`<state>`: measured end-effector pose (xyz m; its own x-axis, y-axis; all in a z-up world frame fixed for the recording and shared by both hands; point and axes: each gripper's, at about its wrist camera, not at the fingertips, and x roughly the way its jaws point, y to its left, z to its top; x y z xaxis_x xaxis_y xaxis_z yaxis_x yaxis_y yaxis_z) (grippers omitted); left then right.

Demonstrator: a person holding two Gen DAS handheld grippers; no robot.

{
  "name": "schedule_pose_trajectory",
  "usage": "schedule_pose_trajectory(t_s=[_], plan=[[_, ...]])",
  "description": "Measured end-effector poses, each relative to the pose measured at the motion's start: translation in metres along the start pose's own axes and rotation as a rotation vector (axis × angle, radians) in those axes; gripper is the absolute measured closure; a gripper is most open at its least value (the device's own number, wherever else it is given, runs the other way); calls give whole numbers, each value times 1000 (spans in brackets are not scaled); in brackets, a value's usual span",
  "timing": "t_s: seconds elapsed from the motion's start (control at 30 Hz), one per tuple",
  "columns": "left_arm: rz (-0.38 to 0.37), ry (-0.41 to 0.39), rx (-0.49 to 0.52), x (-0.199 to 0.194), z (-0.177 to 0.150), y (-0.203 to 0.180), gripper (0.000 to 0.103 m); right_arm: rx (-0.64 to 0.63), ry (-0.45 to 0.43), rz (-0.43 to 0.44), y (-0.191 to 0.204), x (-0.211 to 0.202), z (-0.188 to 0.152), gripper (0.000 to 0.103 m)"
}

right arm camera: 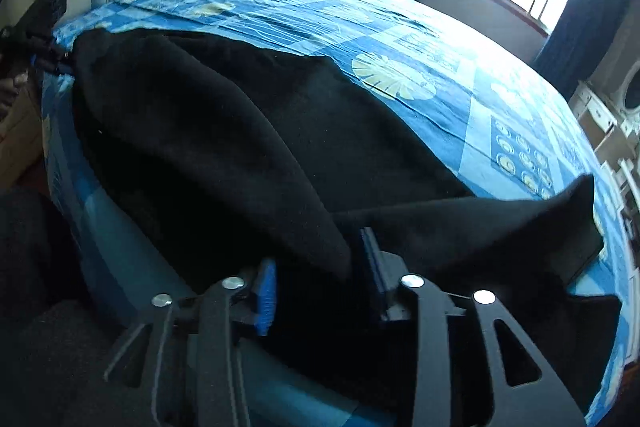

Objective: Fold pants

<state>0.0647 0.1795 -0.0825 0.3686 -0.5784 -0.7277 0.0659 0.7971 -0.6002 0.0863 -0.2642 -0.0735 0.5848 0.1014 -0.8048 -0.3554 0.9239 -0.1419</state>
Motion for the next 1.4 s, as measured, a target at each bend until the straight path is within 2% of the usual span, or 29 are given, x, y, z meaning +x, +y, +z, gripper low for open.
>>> schedule_pose_trajectory(t_s=[0.1,0.23,0.33,0.5,0.57,0.77,1.0,1.2,1.4], plan=[[-62,-31,-83,-15,-12,-1,55,157,-20,91,-11,-24,-7,37],[-69,-56,-125,-17,-23,-20,52,477,-29,271,-38,-30,-19,37],[-11,-66,-128,-8,-24,-33,49,687,-14,374,-54,-19,-28,37],[29,-71,-190,4,-24,-36,48,887,12,467,-62,1,-39,37],[64,-67,-216,6,-25,-36,48,939,28,473,-65,8,-40,37],[81,-63,-314,1,-35,-29,48,970,34,441,-67,9,-34,37],[62,-120,-349,-4,-24,-27,48,964,38,450,-65,16,-29,37],[84,-107,-361,8,-20,-26,48,969,40,455,-68,19,-33,37],[121,-110,-361,10,-21,-28,48,974,44,425,-71,21,-28,37]])
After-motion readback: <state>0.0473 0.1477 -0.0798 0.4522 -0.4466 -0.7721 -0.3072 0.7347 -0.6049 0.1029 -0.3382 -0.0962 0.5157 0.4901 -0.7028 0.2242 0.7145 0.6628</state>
